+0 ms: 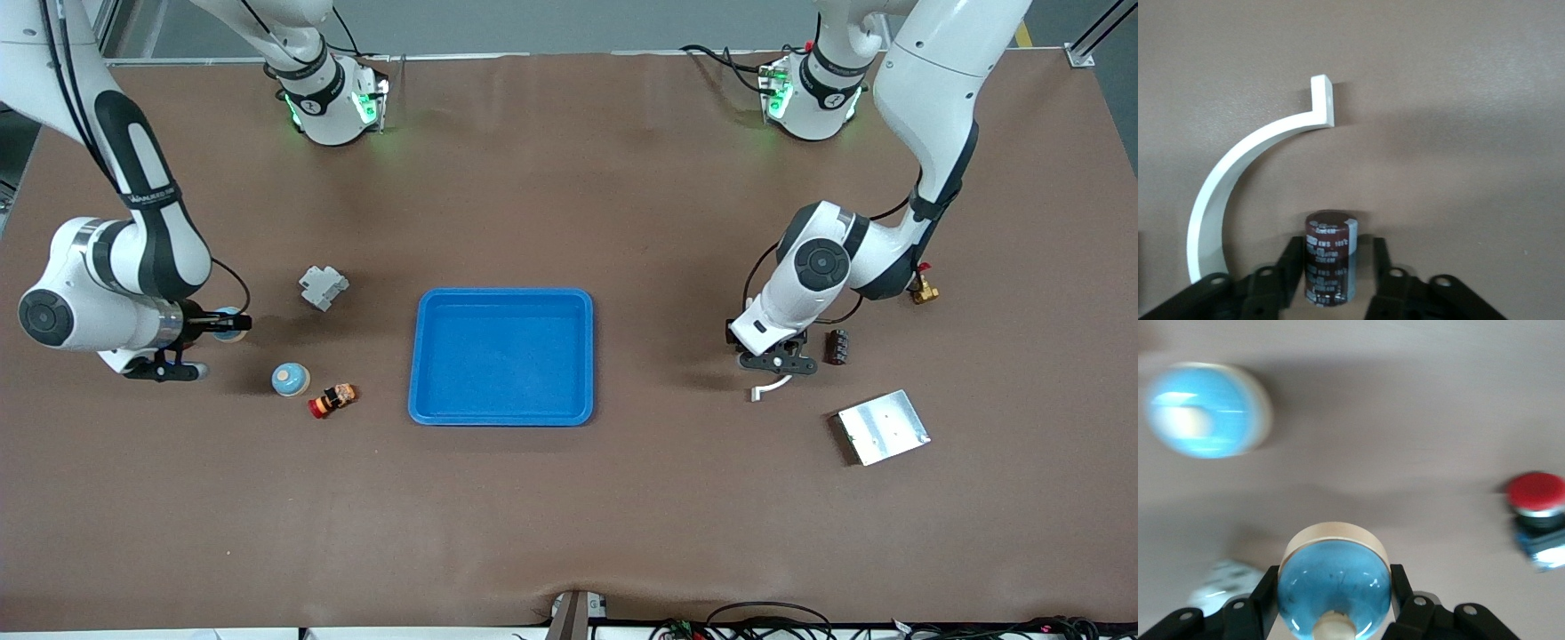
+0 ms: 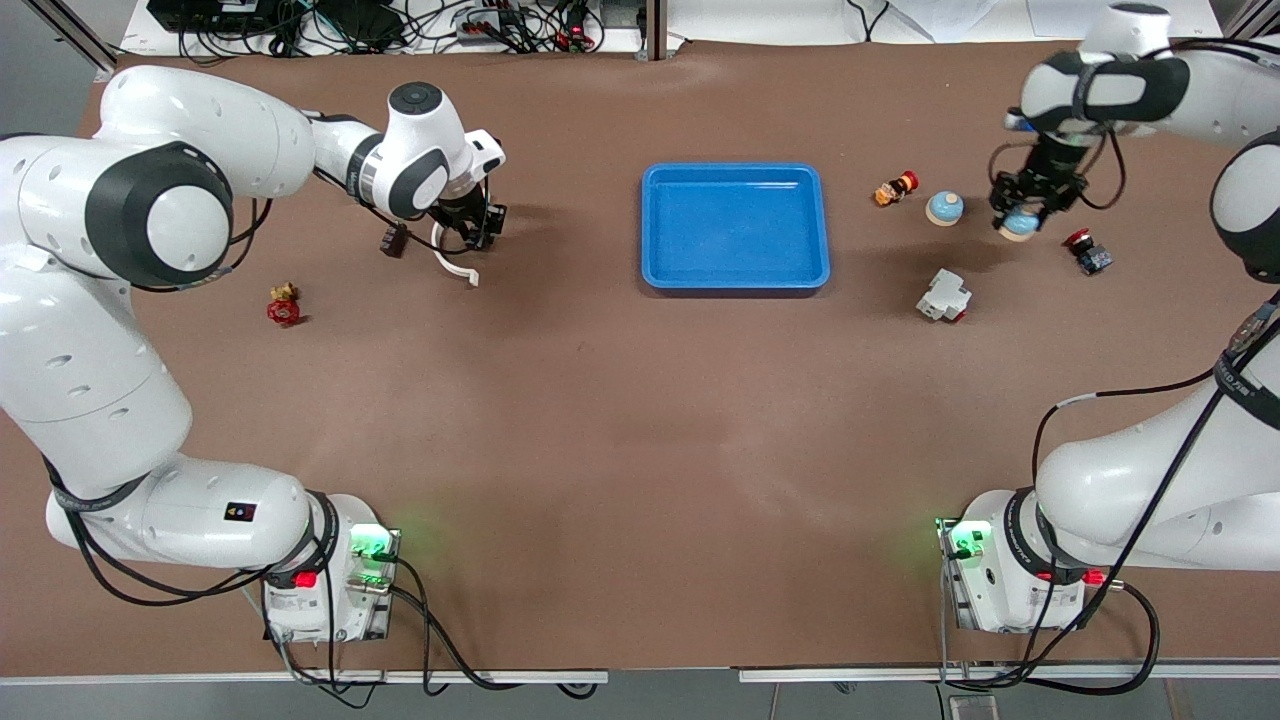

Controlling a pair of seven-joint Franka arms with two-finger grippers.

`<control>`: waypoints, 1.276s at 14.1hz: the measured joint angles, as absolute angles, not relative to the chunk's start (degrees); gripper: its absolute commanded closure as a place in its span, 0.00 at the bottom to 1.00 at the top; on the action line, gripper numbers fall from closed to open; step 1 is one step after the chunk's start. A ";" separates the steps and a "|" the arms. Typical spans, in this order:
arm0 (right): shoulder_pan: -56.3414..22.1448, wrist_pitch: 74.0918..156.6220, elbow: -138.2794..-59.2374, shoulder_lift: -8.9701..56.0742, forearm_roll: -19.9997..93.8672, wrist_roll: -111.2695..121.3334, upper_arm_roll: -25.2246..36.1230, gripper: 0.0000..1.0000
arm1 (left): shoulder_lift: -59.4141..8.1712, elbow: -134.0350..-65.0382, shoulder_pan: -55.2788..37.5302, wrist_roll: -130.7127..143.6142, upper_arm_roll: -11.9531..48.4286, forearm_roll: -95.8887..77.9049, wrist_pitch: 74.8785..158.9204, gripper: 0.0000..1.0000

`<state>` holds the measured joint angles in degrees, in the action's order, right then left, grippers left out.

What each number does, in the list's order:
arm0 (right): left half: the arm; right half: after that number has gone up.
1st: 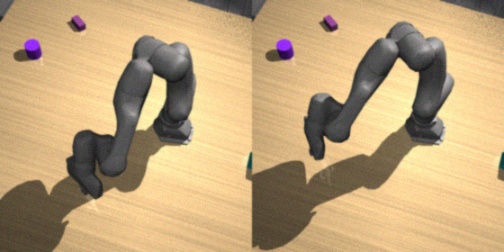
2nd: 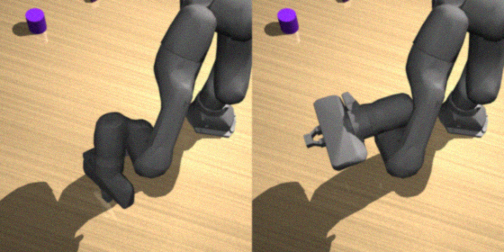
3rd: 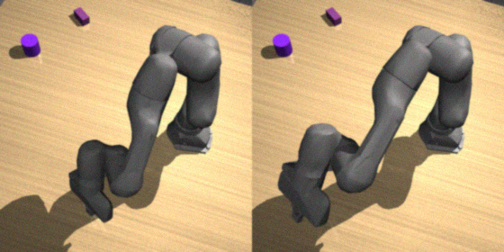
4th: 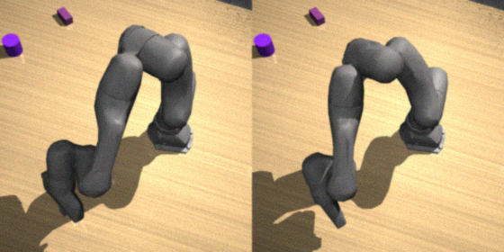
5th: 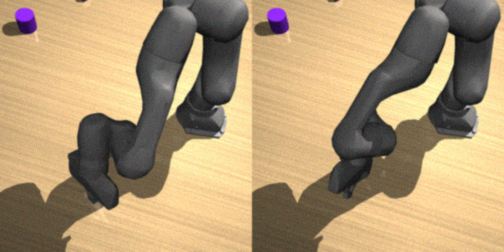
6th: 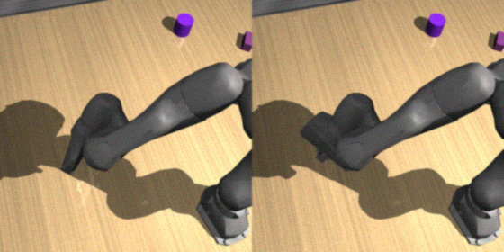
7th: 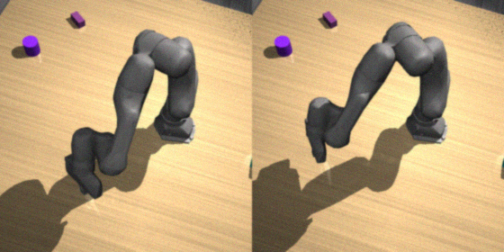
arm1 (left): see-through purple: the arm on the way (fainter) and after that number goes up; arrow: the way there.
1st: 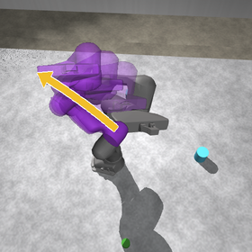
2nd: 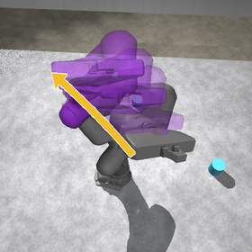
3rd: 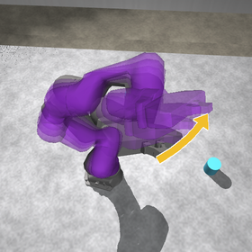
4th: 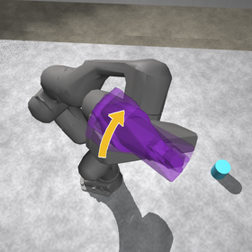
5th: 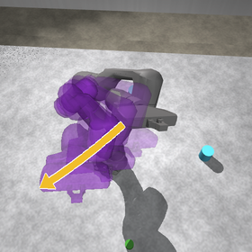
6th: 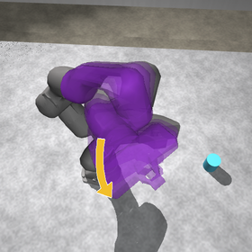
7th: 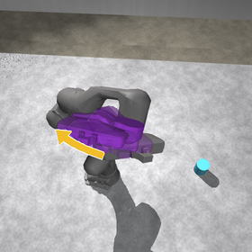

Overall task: Place electrolytic capacitor and blue bell in tray
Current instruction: 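Carry the bell and capacitor toward the blue tray with both grippers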

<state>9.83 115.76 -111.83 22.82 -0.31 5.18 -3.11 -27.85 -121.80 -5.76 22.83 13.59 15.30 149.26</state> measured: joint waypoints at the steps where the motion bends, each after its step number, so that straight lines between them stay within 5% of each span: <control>1: 7.28 114.76 -110.90 22.47 1.71 4.86 -3.18 0.98 | -27.84 -121.81 -5.67 22.86 13.58 15.58 149.27 1.00; 11: -19.17 122.85 -109.15 25.38 11.10 -29.54 -3.58 0.99 | -26.82 -120.15 -5.62 44.22 13.66 15.90 146.46 1.00; 15: -22.17 126.54 -109.24 28.98 11.12 -33.26 -3.48 0.94 | -26.01 -115.06 -5.95 61.28 14.27 14.83 140.57 1.00; 16: -22.18 127.02 -109.24 29.81 11.13 -33.26 -3.45 0.86 | -25.96 -114.00 -6.16 63.85 14.71 13.20 139.92 1.00; 17: -22.18 127.33 -109.23 30.35 11.14 -33.26 -3.40 0.61 | -25.95 -113.15 -6.44 66.74 15.33 11.64 139.61 1.00; 18: -22.18 127.48 -109.20 30.61 11.20 -33.31 -3.32 0.17 | -25.95 -112.44 -6.88 70.24 15.99 10.80 139.47 1.00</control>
